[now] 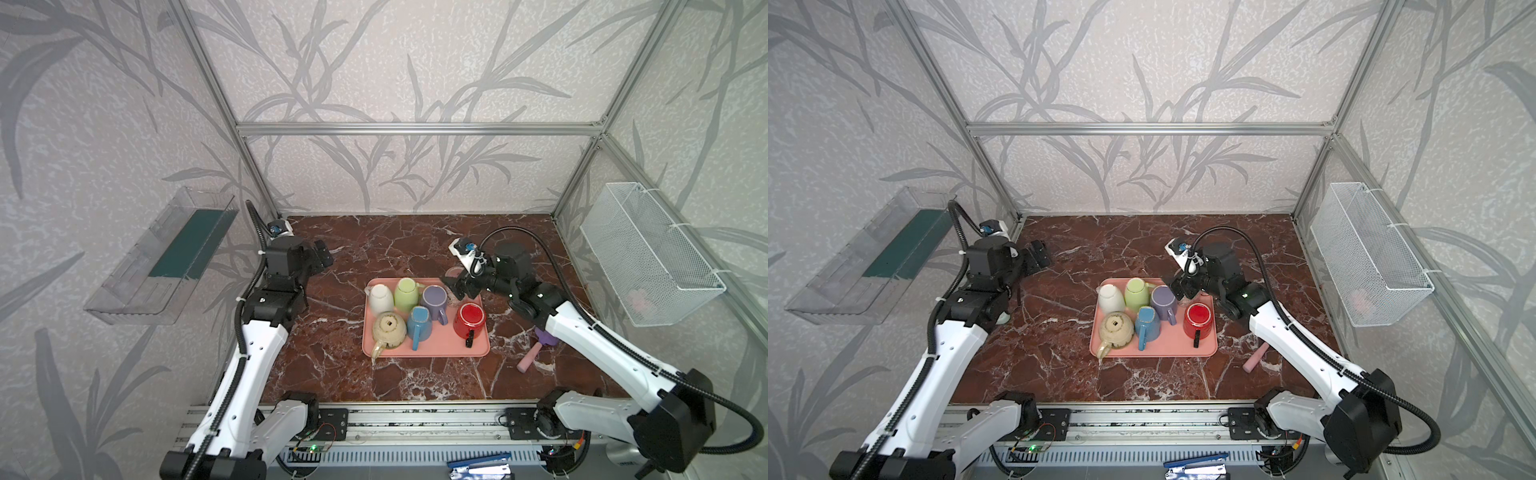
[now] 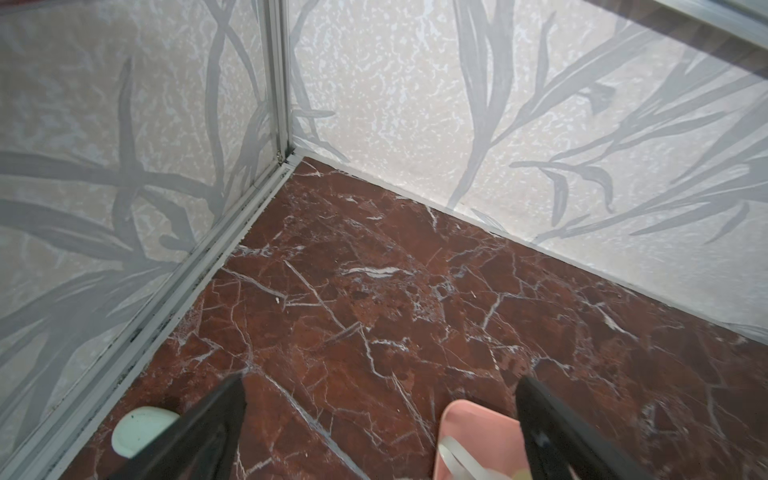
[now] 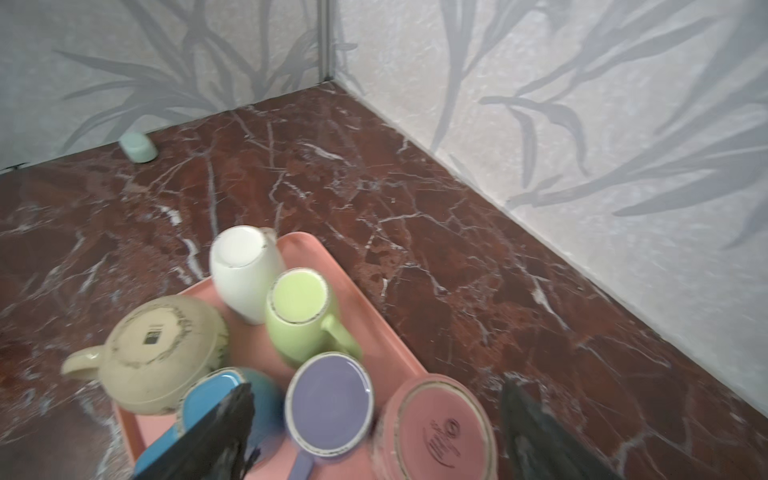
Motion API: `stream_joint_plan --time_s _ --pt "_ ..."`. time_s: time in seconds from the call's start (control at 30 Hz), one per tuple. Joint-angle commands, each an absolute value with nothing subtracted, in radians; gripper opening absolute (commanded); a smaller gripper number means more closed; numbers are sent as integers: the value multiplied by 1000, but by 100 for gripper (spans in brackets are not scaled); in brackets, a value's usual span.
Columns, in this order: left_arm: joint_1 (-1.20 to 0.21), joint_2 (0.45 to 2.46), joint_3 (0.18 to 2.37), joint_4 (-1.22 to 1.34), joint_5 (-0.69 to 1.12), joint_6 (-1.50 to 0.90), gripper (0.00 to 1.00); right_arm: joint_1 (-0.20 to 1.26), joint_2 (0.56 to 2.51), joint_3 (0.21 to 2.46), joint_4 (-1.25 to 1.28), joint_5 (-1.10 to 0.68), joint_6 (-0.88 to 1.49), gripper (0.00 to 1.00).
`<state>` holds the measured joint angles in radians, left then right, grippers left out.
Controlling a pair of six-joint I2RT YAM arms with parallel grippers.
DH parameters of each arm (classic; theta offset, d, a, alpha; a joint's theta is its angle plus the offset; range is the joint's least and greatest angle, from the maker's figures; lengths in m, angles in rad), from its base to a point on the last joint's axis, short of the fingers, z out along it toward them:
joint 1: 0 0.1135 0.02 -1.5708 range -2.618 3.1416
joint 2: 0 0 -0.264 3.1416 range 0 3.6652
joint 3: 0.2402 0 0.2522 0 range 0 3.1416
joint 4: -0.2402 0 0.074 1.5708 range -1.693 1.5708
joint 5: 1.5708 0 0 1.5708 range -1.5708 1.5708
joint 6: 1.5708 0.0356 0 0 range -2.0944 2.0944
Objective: Turn the mug right side up
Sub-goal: Pick up the mug from the tray.
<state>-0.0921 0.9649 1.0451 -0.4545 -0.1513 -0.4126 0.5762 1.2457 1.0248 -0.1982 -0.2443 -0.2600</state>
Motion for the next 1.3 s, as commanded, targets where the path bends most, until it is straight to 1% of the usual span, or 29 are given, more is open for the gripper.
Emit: stream_joint_plan --time_s 0.0,0.1,0.3,0.4,0.47,0.6,0.8,1.03,1.27 --pt "-100 902 1052 -603 -50 -475 99 594 1310 1113 -382 -377 -319 87" --pt "-106 841 1019 -621 0 -489 99 602 1400 1203 -475 -426 -350 82" --pt "-130 753 962 -658 79 -481 99 613 1594 1385 -655 -433 -435 71" --pt "-145 717 936 -676 105 -462 99 612 1688 1467 -724 -419 -481 63" --pt "-152 701 925 -692 108 -443 98 612 1762 1533 -776 -411 -507 55" --pt "-156 686 899 -705 108 -397 98 613 1866 1647 -882 -403 -564 47" --pt "-159 704 835 -670 129 -375 98 612 1959 1712 -942 -353 -620 44" --pt "-197 706 825 -683 116 -368 98 611 2042 1799 -976 -342 -653 45" --pt "-202 713 824 -680 112 -374 98 627 2100 1846 -976 -353 -667 47"
